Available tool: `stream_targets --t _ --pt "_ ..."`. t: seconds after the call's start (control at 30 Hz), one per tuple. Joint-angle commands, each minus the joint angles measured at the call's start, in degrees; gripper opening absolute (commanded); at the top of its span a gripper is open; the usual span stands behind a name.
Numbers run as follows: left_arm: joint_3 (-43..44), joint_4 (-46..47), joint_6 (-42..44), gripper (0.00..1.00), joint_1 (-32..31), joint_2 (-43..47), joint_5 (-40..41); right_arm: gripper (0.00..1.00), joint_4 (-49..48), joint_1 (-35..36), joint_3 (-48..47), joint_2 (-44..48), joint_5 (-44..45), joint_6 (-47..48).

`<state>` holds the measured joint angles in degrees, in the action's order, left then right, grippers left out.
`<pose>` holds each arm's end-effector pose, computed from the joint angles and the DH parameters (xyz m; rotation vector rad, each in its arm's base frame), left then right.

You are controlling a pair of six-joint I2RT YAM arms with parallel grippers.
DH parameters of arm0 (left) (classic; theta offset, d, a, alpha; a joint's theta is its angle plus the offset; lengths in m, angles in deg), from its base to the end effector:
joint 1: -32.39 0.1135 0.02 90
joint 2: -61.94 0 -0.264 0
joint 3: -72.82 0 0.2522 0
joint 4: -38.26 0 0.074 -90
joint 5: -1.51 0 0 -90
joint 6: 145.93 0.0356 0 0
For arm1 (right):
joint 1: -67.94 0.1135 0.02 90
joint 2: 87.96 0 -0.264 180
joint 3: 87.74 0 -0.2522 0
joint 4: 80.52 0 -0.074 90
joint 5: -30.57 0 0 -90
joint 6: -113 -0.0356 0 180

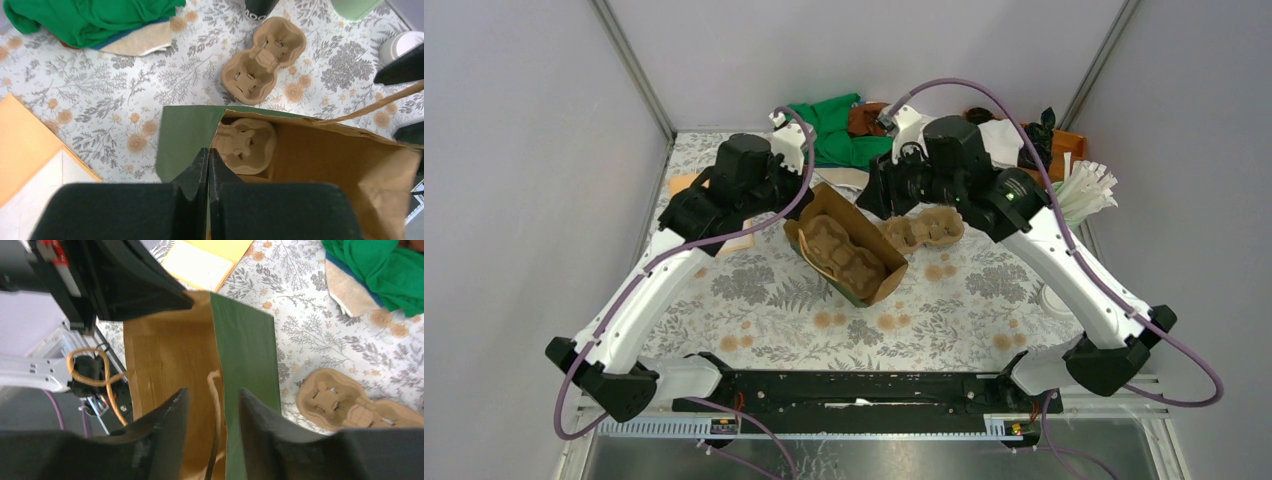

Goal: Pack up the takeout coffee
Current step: Move the takeout bag to the center of the board.

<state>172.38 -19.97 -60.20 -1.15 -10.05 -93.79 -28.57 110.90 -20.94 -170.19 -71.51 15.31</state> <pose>0.2116 -0.1442 0.4255 0.5957 2.0577 -0.4890 0.2160 0.2114 0.4659 -0.7469 1.8677 0.7819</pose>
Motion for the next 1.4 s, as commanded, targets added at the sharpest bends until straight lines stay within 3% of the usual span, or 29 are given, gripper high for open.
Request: stream_targets --t 0.0,0.3,0.47,0.7,0.87,1.1,1.27,1.37 --pt "2.9 4.8 2.1 0.0 -1.4 3.1 2.0 0.58 1.0 -0.3 2.2 5.7 -4.3 -0.1" --pt "-0.1 5.9 2.8 0.0 -2.4 5.3 0.4 0.68 1.9 -0.3 2.5 6.1 -6.2 -0.3" --pt "-0.2 4.6 0.2 0.0 -2.1 3.9 4.9 0.83 1.7 -0.3 -0.7 4.3 -5.1 -0.2" --pt "0.9 3.8 -4.9 0.0 5.6 -0.5 2.1 0.92 2.7 -0.3 -10.2 -1.0 1.7 -1.6" --pt "3.9 3.3 -6.3 0.0 11.0 -5.7 1.1 0.9 2.9 -1.5 -14.3 -3.1 11.0 -5.1" --pt "6.3 9.5 -8.9 0.0 19.8 -12.5 -3.4 0.82 7.0 -6.5 -17.5 -4.8 34.7 -8.0" --pt "11.0 9.6 -9.8 0.0 23.5 -18.0 -3.5 0.63 14.4 -20.3 -16.9 -9.3 28.5 -20.1" --pt "12.1 11.5 -10.2 0.01 24.5 -19.7 -2.5 0.64 19.6 -26.5 -15.8 -13.5 24.7 -28.9"
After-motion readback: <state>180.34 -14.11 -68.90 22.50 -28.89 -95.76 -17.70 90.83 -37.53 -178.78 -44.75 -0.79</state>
